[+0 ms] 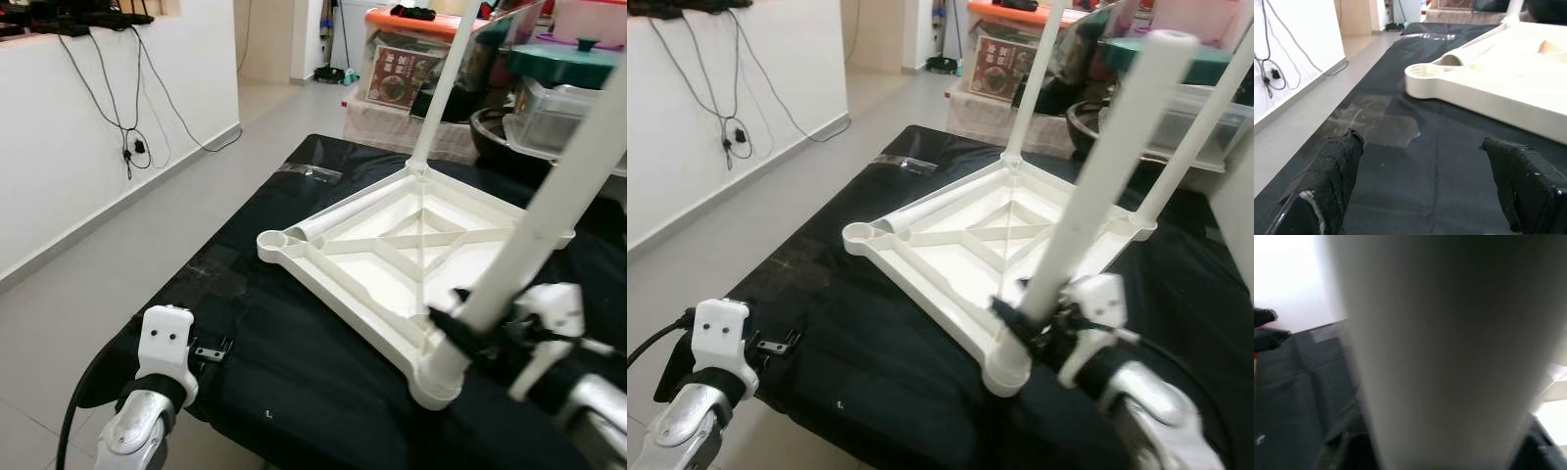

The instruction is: Building children table

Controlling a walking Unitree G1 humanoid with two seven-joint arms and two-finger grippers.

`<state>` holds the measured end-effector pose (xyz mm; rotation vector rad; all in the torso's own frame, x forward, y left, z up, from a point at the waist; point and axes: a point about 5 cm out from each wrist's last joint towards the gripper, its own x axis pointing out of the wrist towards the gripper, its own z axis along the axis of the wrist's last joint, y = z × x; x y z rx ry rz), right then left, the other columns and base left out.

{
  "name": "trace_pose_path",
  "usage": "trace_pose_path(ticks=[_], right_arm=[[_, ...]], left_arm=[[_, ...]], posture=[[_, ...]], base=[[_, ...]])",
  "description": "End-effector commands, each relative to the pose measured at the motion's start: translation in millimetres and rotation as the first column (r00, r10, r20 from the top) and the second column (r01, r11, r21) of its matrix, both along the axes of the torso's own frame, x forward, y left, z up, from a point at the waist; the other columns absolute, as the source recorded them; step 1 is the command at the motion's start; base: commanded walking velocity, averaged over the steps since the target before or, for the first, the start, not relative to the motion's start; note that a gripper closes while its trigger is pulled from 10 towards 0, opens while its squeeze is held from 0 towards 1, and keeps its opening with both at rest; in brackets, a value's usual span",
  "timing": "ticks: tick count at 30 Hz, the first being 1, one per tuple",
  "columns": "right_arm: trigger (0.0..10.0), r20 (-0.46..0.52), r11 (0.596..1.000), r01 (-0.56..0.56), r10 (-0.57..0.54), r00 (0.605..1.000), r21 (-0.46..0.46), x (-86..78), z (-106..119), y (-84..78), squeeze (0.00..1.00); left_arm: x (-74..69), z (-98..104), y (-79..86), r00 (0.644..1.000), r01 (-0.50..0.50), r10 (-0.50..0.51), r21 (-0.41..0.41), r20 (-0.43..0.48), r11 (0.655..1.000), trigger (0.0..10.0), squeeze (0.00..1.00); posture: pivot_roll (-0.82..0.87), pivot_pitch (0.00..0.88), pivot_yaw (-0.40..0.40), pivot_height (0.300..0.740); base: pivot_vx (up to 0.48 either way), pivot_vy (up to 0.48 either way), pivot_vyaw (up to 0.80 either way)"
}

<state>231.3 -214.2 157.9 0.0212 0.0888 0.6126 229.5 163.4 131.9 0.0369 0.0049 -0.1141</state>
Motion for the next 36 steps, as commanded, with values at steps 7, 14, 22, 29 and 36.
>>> trace_pose_path(ticks=[7, 14, 22, 29, 36], right_arm=[[0.0, 0.072, 0.915, 0.378, -0.391, 0.918, 0.141, 31.3, 5.4, -6.7, 0.0], [0.0, -0.037, 0.354, 0.929, -0.935, 0.352, -0.107, -26.6, -30.5, -49.1, 0.0], [10.0, 0.002, 0.534, 0.828, -0.84, 0.542, -0.173, -46.4, -23.0, -9.4, 0.0], [10.0, 0.063, 0.714, 0.7, -0.698, 0.713, -0.018, -15.5, 9.7, -11.8, 0.0], [10.0, 0.136, 0.897, 0.439, -0.442, 0.887, 0.051, -9.2, 36.9, -12.7, 0.0]], left_arm=[[-2.7, -0.7, 1.9, 1.0, -0.018, 0.018, -0.004, -0.011, 1.0, 10.0, 0.0], [-6.5, 0.1, 4.8, 1.0, -0.017, 0.017, 0.0, -0.022, 1.0, 10.0, 0.0], [-6.1, 0.5, 6.6, 0.999, -0.028, 0.029, 0.004, -0.034, 1.0, 10.0, 0.0], [-5.0, -3.6, 7.4, 0.999, -0.028, 0.028, -0.001, -0.038, 1.0, 10.0, 0.0], [-4.3, -4.5, 7.2, 0.999, -0.029, 0.028, -0.004, -0.038, 1.0, 10.0, 0.0]], posture=[[0.2, 0.0, -0.106, 0.74], [0.17, 0.0, -0.085, 0.74], [0.15, 0.0, -0.075, 0.74], [0.17, 0.0, -0.094, 0.74], [0.18, 0.0, -0.093, 0.74]], base=[[0.0, 0.0, 0.0], [0.0, 0.0, 0.0], [0.0, 0.0, 0.0], [0.0, 0.0, 0.0], [0.0, 0.0, 0.0]])
